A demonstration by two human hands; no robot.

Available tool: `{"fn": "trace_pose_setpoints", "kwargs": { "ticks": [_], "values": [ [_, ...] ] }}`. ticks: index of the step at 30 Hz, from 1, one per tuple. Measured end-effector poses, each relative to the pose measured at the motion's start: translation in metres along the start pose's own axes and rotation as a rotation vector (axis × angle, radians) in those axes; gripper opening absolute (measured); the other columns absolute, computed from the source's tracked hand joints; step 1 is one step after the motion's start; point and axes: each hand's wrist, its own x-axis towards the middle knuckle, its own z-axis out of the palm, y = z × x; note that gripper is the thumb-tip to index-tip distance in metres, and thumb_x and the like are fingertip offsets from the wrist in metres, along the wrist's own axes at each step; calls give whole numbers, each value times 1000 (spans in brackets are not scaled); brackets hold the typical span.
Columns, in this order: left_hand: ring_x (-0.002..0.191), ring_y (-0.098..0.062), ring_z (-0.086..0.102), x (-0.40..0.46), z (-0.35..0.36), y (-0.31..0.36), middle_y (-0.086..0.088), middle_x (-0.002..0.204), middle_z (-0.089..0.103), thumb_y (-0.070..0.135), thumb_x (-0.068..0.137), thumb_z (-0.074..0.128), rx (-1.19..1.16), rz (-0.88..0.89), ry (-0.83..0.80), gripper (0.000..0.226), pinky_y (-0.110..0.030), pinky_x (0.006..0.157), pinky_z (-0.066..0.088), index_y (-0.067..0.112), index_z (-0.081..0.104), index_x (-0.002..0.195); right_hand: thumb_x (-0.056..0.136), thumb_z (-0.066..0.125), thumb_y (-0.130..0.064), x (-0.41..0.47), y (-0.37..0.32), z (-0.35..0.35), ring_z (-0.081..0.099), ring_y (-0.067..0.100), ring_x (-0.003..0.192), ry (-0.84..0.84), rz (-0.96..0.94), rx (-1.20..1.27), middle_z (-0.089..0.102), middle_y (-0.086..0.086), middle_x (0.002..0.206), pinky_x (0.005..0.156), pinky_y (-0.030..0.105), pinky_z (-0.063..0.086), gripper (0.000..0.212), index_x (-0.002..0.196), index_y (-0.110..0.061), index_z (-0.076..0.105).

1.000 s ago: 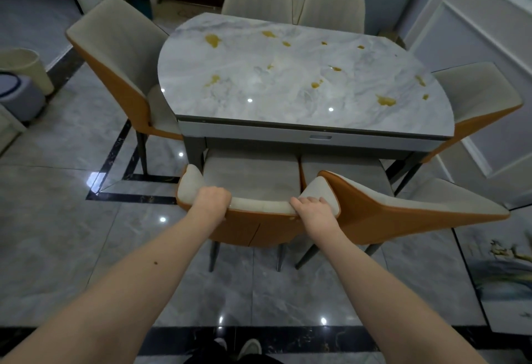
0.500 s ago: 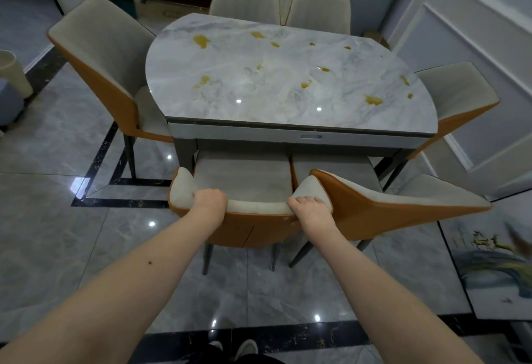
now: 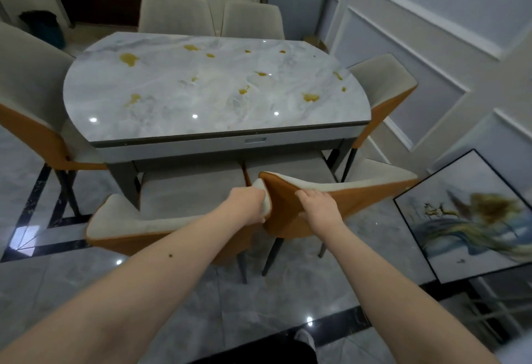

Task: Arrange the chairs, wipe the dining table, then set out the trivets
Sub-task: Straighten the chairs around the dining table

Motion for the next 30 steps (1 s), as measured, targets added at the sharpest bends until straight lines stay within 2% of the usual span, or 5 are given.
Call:
{"fn": "trace_pose_setpoints", "kwargs": {
  "ticks": [6, 12, 22, 27, 30],
  "values": [
    [113, -24, 55, 63, -1, 76, -6, 125, 55, 34, 86, 66, -90, -31, 80, 53, -37, 93, 49, 17, 43, 131, 87, 64, -18, 12, 93, 4, 36, 21, 136, 94, -62, 10, 42, 4, 145, 116, 34, 20, 58, 140, -17, 40],
    [126, -35, 43, 113, 12, 150, -14, 142, 38, 33, 86, 65, -97, -176, 35, 69, -42, 95, 49, 17, 30, 143, 85, 66, -24, 21, 193, 13, 40, 20, 131, -29, -67, 5, 47, 1, 139, 113, 33, 24, 57, 136, -20, 41],
    [132, -47, 27, 142, 15, 167, -15, 144, 32, 27, 92, 57, -67, -369, -54, 46, -52, 100, 42, 20, 36, 133, 91, 52, -11, 49, 288, 19, 46, 26, 125, -185, -86, -150, 53, 4, 132, 117, 41, 17, 48, 135, -23, 41],
    [134, -48, 23, 144, 17, 177, -14, 145, 31, 25, 94, 54, -72, -378, -61, 42, -56, 105, 35, 20, 38, 133, 93, 50, -12, 49, 299, 19, 55, 26, 112, -172, -160, -218, 59, 6, 122, 99, 36, 41, 43, 134, -20, 40],
    [137, -51, 16, 142, 18, 184, -11, 150, 27, 22, 96, 51, -83, -362, -50, 41, -57, 109, 29, 18, 38, 135, 93, 49, -12, 44, 301, 16, 58, 26, 107, -212, -136, -215, 61, 6, 117, 90, 37, 47, 43, 135, -18, 39]
  ]
}}
